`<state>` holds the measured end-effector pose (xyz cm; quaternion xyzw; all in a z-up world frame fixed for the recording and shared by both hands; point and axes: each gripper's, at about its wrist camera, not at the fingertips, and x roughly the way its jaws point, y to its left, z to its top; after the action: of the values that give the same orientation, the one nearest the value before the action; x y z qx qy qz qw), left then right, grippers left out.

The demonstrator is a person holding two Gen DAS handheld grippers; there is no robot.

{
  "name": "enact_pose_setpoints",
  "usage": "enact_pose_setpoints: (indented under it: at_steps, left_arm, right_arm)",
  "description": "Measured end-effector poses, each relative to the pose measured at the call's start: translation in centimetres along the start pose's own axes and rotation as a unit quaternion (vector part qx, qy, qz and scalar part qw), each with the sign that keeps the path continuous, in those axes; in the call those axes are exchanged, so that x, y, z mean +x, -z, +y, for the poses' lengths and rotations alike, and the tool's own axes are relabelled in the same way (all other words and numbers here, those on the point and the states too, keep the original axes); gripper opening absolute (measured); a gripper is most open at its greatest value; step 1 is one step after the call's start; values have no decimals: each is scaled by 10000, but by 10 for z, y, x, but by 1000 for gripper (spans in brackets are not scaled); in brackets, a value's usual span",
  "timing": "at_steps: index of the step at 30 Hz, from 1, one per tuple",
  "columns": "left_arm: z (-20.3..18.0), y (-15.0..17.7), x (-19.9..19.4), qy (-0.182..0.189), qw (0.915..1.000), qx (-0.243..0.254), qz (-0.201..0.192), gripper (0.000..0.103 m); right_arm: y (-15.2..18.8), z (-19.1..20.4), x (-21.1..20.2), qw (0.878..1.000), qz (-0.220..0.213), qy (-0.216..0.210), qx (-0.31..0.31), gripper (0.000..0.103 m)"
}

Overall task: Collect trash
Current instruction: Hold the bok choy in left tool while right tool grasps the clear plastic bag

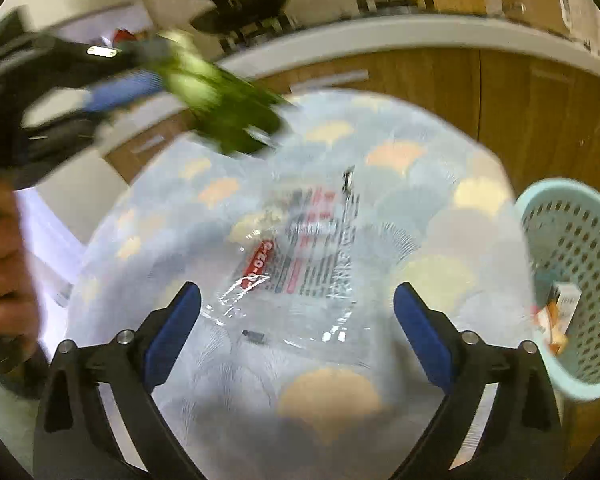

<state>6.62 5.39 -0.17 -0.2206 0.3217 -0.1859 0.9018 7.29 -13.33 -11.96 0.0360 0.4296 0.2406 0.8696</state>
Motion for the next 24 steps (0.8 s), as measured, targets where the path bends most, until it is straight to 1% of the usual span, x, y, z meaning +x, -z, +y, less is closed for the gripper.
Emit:
enact_pose_setpoints:
  at_steps: [1, 3, 6, 7, 10, 11, 13, 14, 17, 18, 20, 21, 22, 24]
  left_arm:
    - [4, 0, -6, -2, 10000, 10, -24, 20]
    - [12, 1, -20, -61, 9999, 67, -94, 20]
    - [20, 3, -32, 33, 9999, 40, -151, 20]
    - [24, 3, -35, 58, 9998, 21, -168, 20]
    - [32, 4, -39, 157, 9997, -50, -206, 20]
    - [35, 5, -40, 182, 9996, -73, -214, 20]
    - [41, 6, -40, 227, 9994, -147, -219, 20]
    - [44, 7, -40, 245, 9993, -173, -213, 20]
    - [49, 9, -41, 259, 9992, -211, -200, 20]
    - [50, 9, -41, 263, 9992, -206, -207, 20]
    - [52, 9, -42, 264, 9991, -237, -220, 20]
    - [54, 9, -42, 266, 9991, -253, -221, 20]
    - [54, 9, -42, 260, 9991, -247, -222, 20]
    - [51, 10, -43, 193, 9994, -174, -229, 20]
  right_arm:
    - [0, 1, 6, 9999, 76, 52, 83, 93]
    - [1, 5, 12, 9994, 199, 25, 276, 93]
    - [0, 18, 8, 9995, 129, 106, 266, 95]
    - [0, 25, 5, 9995, 92, 237, 174, 95]
    - [2, 34, -4, 9989, -83, 459, 4, 95]
    - [3, 36, -3, 9988, -20, 498, -39, 95]
    - [6, 41, 6, 9985, 241, 474, -104, 95]
    - [9, 43, 6, 9983, 228, 506, -148, 95]
    - [11, 49, -1, 9938, -56, 1041, -380, 95]
    - [9, 50, -2, 9939, -68, 1026, -393, 95]
    - [10, 59, 2, 9955, 45, 762, -568, 95]
    - [12, 67, 5, 9946, 128, 721, -735, 95]
    - [16, 77, 11, 9915, 183, 849, -974, 95]
    - [18, 85, 23, 9872, 236, 1131, -1097, 95]
